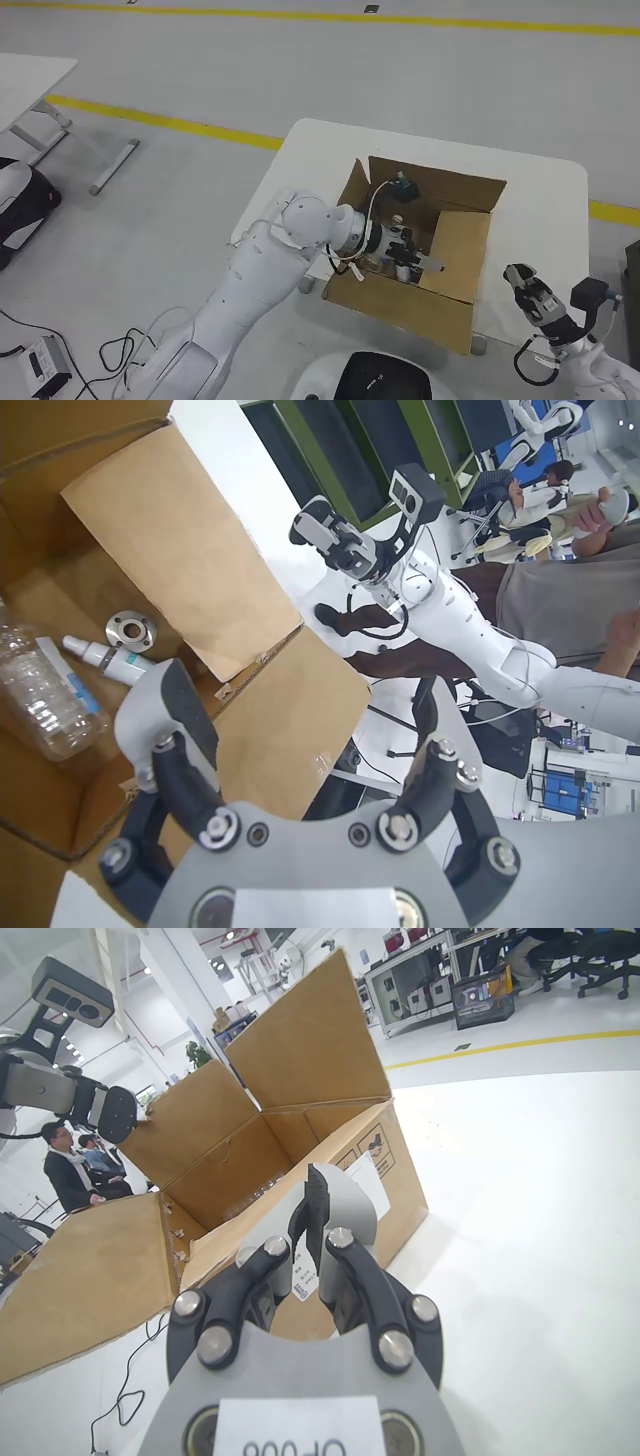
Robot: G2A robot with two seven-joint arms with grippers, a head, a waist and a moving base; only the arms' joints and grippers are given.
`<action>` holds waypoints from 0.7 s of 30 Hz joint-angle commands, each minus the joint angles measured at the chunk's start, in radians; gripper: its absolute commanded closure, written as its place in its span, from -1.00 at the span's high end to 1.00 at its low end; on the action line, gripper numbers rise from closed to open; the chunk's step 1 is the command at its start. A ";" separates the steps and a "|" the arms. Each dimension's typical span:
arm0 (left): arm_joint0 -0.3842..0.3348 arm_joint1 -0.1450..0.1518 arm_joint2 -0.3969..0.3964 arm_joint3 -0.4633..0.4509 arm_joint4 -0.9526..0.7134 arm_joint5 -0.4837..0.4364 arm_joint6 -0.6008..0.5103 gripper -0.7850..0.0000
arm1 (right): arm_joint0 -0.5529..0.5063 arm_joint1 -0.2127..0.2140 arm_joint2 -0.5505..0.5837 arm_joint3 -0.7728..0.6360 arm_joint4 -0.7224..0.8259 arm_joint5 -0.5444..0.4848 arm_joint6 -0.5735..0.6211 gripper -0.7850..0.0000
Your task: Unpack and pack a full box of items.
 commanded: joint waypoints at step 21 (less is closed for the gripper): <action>-0.102 -0.045 0.201 0.227 -0.036 0.173 0.181 1.00 | 0.103 -0.043 -0.142 0.167 -0.047 0.023 -0.048 -1.00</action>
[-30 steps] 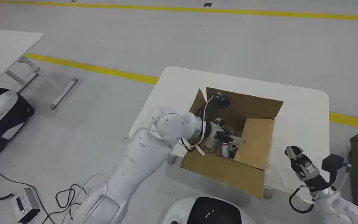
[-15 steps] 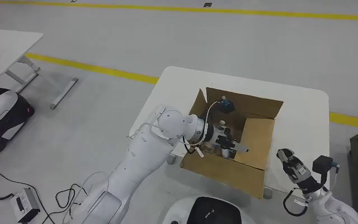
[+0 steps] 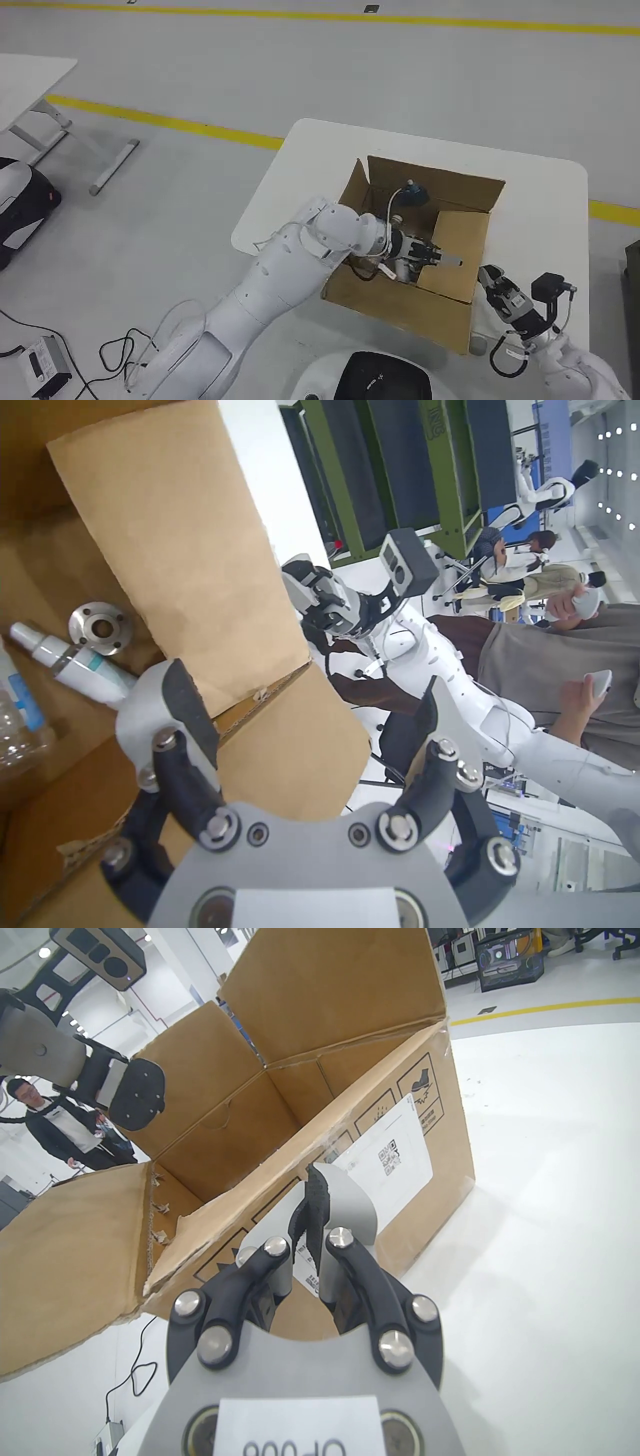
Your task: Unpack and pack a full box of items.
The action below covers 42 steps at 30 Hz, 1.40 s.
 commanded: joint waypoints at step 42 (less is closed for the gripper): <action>-0.185 -0.106 0.208 0.442 -0.043 -0.081 0.109 1.00 | 0.022 -0.021 -0.037 0.033 -0.043 0.004 -0.012 -1.00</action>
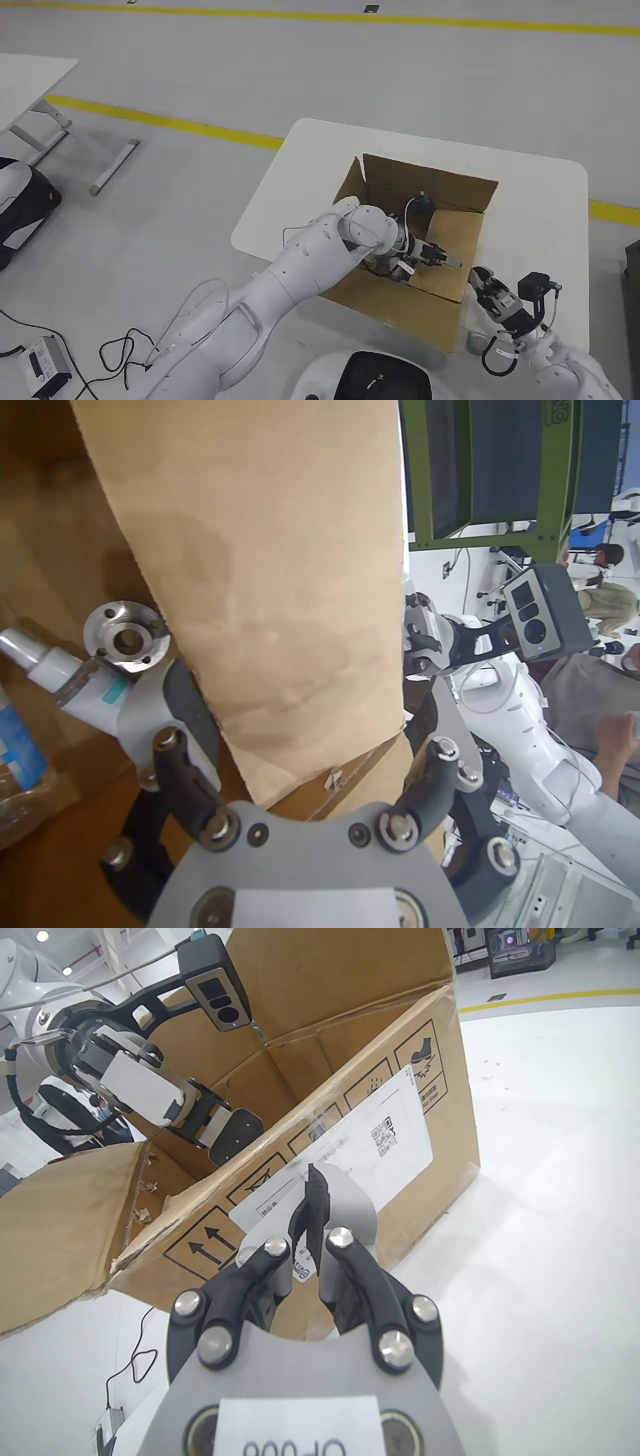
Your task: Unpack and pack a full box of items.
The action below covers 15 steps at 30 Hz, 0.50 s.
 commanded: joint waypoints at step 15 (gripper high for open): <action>0.001 -0.003 -0.086 -0.012 -0.235 -0.044 -0.083 1.00 | 0.008 -0.002 0.005 -0.007 -0.001 -0.005 0.007 -1.00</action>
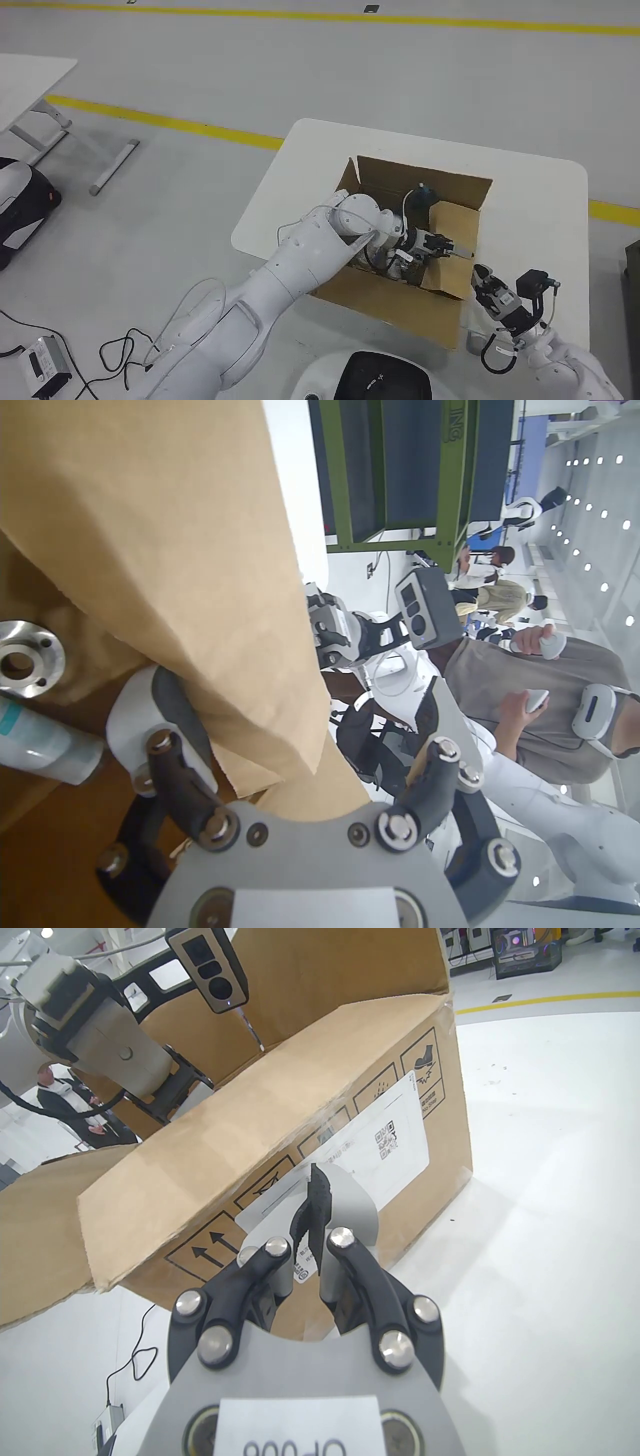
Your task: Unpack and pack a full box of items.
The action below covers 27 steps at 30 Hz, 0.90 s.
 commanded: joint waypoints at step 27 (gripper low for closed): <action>-0.142 -0.077 0.148 -0.129 0.013 0.007 0.074 1.00 | -0.236 0.067 0.308 -0.191 0.100 0.025 -0.028 -0.02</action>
